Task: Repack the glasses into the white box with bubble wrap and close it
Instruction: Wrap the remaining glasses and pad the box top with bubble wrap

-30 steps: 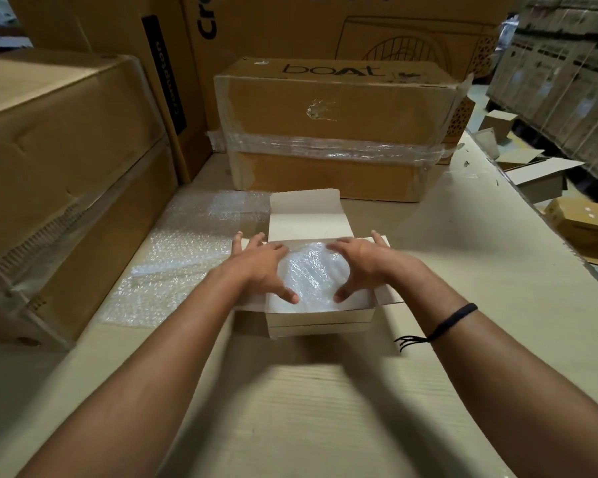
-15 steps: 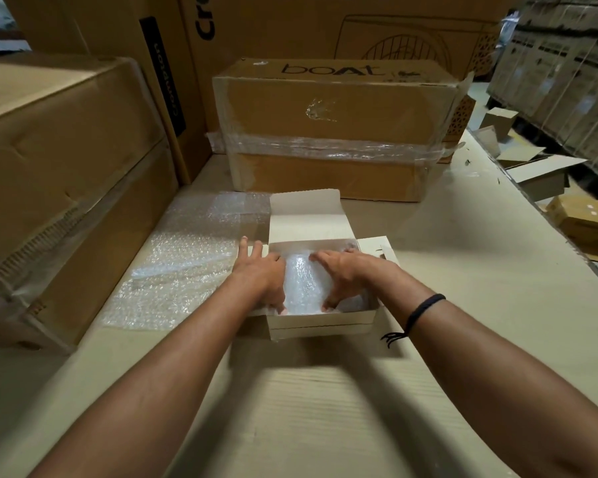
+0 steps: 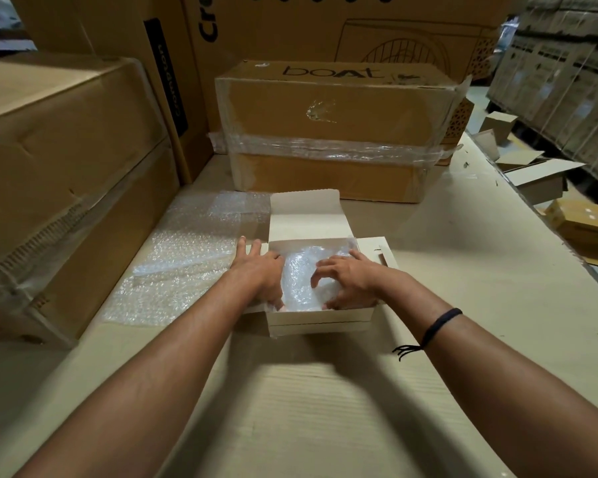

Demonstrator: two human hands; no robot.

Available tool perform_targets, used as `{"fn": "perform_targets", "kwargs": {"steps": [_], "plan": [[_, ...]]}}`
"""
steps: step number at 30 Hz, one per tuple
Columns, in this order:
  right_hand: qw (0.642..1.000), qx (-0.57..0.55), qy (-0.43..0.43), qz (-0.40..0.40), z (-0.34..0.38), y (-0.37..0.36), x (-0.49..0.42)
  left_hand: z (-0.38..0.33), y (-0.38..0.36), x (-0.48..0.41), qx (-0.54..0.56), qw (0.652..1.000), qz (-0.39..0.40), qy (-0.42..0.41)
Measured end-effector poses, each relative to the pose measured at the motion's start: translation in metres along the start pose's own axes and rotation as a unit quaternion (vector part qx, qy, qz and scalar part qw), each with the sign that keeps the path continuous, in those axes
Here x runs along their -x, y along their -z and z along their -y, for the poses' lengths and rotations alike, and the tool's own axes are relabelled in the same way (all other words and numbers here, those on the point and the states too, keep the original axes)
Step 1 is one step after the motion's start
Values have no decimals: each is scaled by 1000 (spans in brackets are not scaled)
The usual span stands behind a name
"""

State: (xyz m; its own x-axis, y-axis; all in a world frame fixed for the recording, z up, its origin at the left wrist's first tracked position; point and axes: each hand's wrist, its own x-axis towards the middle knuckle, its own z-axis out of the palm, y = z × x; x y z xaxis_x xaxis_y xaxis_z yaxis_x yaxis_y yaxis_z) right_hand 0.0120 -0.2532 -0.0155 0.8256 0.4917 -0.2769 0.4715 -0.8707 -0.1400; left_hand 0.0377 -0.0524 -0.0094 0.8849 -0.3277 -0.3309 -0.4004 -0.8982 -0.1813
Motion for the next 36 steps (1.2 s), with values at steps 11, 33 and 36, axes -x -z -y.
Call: {"fn": "perform_targets", "kwargs": {"steps": [11,33,36], "plan": [[985,74,-154,11,-20,26,10,1,7,5,-8,1000,23,-10],[965,175,-145,135,-14,21,6,-1,-2,1,-3,1000,0,1],[964,190,-141,124,-11,21,6,-1,-2,3,-1,1000,0,4]]}}
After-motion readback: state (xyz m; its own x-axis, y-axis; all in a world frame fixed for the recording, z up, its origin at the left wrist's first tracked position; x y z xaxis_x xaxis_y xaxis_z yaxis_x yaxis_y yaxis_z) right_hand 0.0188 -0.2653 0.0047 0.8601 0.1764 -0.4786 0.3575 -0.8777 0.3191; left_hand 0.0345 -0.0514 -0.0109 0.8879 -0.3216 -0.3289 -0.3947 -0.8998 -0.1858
